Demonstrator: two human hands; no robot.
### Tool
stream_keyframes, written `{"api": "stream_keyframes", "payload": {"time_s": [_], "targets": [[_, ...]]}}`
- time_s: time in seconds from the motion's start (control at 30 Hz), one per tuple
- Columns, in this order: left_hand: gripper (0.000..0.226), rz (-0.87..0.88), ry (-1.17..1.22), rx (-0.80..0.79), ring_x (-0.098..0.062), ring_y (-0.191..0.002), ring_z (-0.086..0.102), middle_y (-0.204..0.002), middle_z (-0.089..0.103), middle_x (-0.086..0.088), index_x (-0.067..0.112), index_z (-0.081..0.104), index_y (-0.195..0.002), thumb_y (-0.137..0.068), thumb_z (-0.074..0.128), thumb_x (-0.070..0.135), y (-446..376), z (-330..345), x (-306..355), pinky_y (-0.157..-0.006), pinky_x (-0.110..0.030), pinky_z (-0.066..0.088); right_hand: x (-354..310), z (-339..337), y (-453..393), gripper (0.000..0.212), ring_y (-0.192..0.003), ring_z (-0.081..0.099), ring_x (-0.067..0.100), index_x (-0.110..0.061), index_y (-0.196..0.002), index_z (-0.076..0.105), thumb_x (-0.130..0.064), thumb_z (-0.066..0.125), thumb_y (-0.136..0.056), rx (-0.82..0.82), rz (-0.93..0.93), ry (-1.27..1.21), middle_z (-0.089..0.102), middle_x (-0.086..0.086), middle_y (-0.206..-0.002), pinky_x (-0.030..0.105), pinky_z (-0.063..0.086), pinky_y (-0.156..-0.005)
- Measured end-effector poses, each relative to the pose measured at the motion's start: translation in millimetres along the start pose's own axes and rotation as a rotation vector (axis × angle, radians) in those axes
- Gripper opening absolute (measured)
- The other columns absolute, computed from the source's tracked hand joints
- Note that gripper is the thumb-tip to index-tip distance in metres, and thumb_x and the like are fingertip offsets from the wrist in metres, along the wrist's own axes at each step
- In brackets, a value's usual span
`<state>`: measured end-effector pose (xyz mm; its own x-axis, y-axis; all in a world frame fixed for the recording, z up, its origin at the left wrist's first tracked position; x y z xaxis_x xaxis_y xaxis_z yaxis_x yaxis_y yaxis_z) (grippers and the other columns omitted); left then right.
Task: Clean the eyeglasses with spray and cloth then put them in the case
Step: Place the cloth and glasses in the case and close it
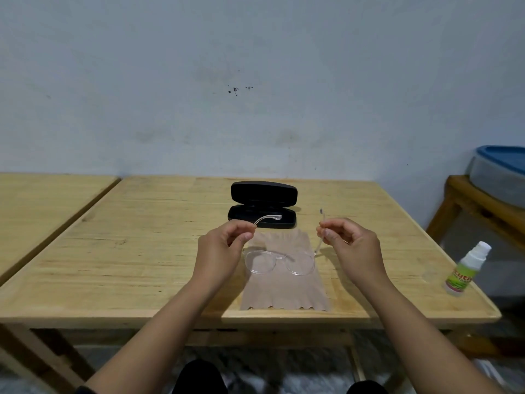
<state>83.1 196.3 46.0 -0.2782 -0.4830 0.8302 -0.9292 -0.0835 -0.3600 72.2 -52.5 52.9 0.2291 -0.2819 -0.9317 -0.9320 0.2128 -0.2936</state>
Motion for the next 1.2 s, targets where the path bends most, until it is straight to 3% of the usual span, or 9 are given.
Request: {"api": "stream_keyframes", "payload": {"time_s": [0.17, 0.3, 0.47, 0.63, 0.73, 0.8, 1.03, 1.2], "targets": [[0.018, 0.013, -0.014, -0.017, 0.020, -0.082, 0.057, -0.088, 0.068, 0.020, 0.029, 0.070, -0.098, -0.086, 0.064, 0.017, -1, 0, 1, -0.070, 0.003, 0.042, 0, 1, 1, 0.020, -0.091, 0.067, 0.005, -0.029, -0.088, 0.070, -0.010, 0.067, -0.083, -0.033, 0.009, 0.034, 0.073, -0.007, -0.091, 0.020, 0.054, -0.080], [0.024, 0.035, -0.030, -0.027, 0.024, -0.080, 0.056, -0.094, 0.066, 0.020, 0.028, 0.068, -0.106, -0.085, 0.064, 0.017, 1, -2, 4, -0.073, 0.004, 0.041, 3, -2, 4, 0.029, -0.086, 0.065, -0.004, -0.024, -0.104, 0.066, -0.007, 0.068, -0.082, -0.038, 0.019, 0.049, 0.070, -0.008, -0.096, 0.015, 0.055, -0.079], [0.024, 0.084, -0.158, 0.004, 0.013, -0.083, 0.059, -0.097, 0.064, 0.023, 0.030, 0.067, -0.106, -0.083, 0.065, 0.022, 18, -29, 6, -0.075, 0.002, 0.041, 5, -20, 18, 0.025, -0.084, 0.062, 0.002, -0.023, -0.103, 0.065, -0.010, 0.068, -0.082, -0.017, 0.053, 0.124, 0.068, -0.007, -0.094, 0.005, 0.048, -0.061], [0.021, 0.189, -0.274, -0.268, 0.024, -0.093, 0.052, -0.091, 0.062, 0.031, 0.034, 0.072, -0.095, -0.074, 0.070, 0.031, 59, -23, 3, -0.080, 0.004, 0.037, 19, 0, 46, 0.030, -0.081, 0.065, 0.008, -0.035, -0.091, 0.068, -0.011, 0.075, -0.074, -0.473, 0.070, 0.362, 0.071, -0.007, -0.089, 0.008, 0.049, -0.069], [0.025, 0.251, -0.292, -0.395, 0.022, -0.092, 0.053, -0.089, 0.063, 0.032, 0.033, 0.072, -0.098, -0.074, 0.070, 0.039, 68, -6, 1, -0.079, 0.001, 0.040, 23, 14, 52, 0.033, -0.082, 0.061, 0.001, -0.029, -0.101, 0.070, -0.015, 0.078, -0.072, -0.601, 0.035, 0.478, 0.068, -0.010, -0.089, 0.007, 0.046, -0.070], [0.024, 0.264, -0.299, -0.416, 0.018, -0.089, 0.055, -0.084, 0.070, 0.022, 0.031, 0.073, -0.097, -0.075, 0.068, 0.040, 69, 1, -1, -0.075, -0.002, 0.042, 20, 22, 53, 0.032, -0.079, 0.058, -0.002, -0.023, -0.103, 0.072, -0.015, 0.078, -0.072, -0.632, -0.007, 0.511, 0.065, -0.011, -0.086, 0.007, 0.044, -0.068], [0.009, 0.305, -0.384, -0.353, -0.002, -0.085, 0.051, -0.080, 0.070, 0.012, 0.029, 0.073, -0.084, -0.077, 0.066, 0.027, 67, 6, 0, -0.073, -0.007, 0.037, 10, 34, 55, 0.008, -0.077, 0.056, 0.008, -0.025, -0.084, 0.074, -0.019, 0.073, -0.079, -0.626, -0.094, 0.623, 0.061, -0.009, -0.081, 0.010, 0.041, -0.067], [0.006, 0.198, -0.390, -0.281, -0.003, -0.077, 0.054, -0.081, 0.061, 0.011, 0.030, 0.068, -0.087, -0.083, 0.064, 0.032, 59, 1, 1, -0.064, -0.012, 0.037, 8, 25, 49, 0.006, -0.067, 0.052, 0.004, -0.026, -0.079, 0.070, -0.021, 0.068, -0.082, -0.413, 0.018, 0.508, 0.060, -0.009, -0.074, 0.007, 0.040, -0.059]]}}
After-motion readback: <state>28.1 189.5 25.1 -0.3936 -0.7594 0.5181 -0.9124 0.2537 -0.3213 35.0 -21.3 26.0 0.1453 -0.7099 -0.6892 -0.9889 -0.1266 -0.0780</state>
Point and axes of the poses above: each hand's wrist, its own y-axis away from the middle knuckle, its own z-axis out of the palm, x = y × z, the point moved 9 cm from there along -y, towards the middle knuckle
